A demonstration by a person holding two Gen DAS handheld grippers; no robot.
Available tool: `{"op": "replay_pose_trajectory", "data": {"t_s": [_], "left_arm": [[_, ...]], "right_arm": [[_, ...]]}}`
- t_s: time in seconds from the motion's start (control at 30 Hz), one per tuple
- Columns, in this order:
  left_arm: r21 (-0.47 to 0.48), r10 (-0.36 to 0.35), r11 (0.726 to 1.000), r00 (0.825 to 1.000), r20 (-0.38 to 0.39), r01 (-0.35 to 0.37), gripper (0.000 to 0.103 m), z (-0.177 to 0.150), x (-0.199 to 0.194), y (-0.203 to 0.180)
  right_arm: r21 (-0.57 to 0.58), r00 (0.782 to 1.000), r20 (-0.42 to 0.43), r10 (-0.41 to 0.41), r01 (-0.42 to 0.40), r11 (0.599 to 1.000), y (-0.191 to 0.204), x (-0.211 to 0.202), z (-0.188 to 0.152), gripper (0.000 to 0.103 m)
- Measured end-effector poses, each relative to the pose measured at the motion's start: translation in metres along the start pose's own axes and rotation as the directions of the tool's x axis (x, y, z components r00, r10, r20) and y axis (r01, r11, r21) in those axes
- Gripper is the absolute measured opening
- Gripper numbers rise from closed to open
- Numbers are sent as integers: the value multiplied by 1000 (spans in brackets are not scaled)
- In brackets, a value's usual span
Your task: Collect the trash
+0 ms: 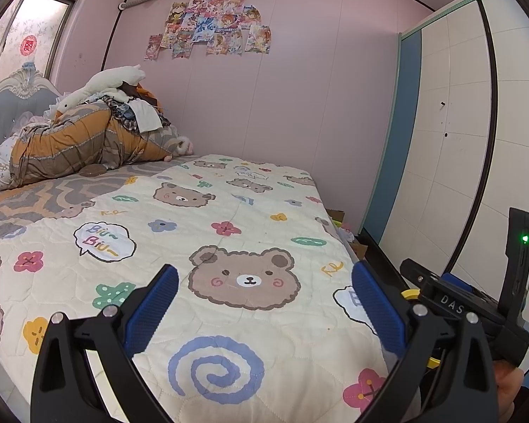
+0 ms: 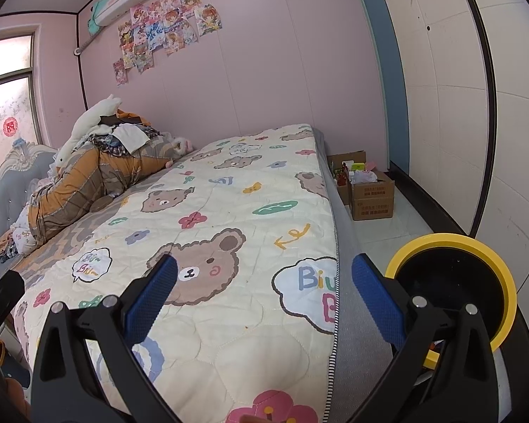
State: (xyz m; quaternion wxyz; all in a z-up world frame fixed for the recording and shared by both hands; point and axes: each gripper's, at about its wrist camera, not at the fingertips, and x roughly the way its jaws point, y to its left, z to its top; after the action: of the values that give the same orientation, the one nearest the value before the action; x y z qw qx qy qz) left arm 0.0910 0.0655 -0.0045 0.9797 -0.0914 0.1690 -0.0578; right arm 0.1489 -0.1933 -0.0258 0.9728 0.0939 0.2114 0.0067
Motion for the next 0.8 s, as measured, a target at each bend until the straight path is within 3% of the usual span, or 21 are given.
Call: {"op": "replay_pose_trajectory", "data": {"t_s": [0.8], "left_arm": [[1, -4, 1000, 1000, -8, 4, 95, -5, 3, 2]], "right_arm": [[15, 1000, -19, -4, 5, 1000, 0, 6, -8, 95]]}}
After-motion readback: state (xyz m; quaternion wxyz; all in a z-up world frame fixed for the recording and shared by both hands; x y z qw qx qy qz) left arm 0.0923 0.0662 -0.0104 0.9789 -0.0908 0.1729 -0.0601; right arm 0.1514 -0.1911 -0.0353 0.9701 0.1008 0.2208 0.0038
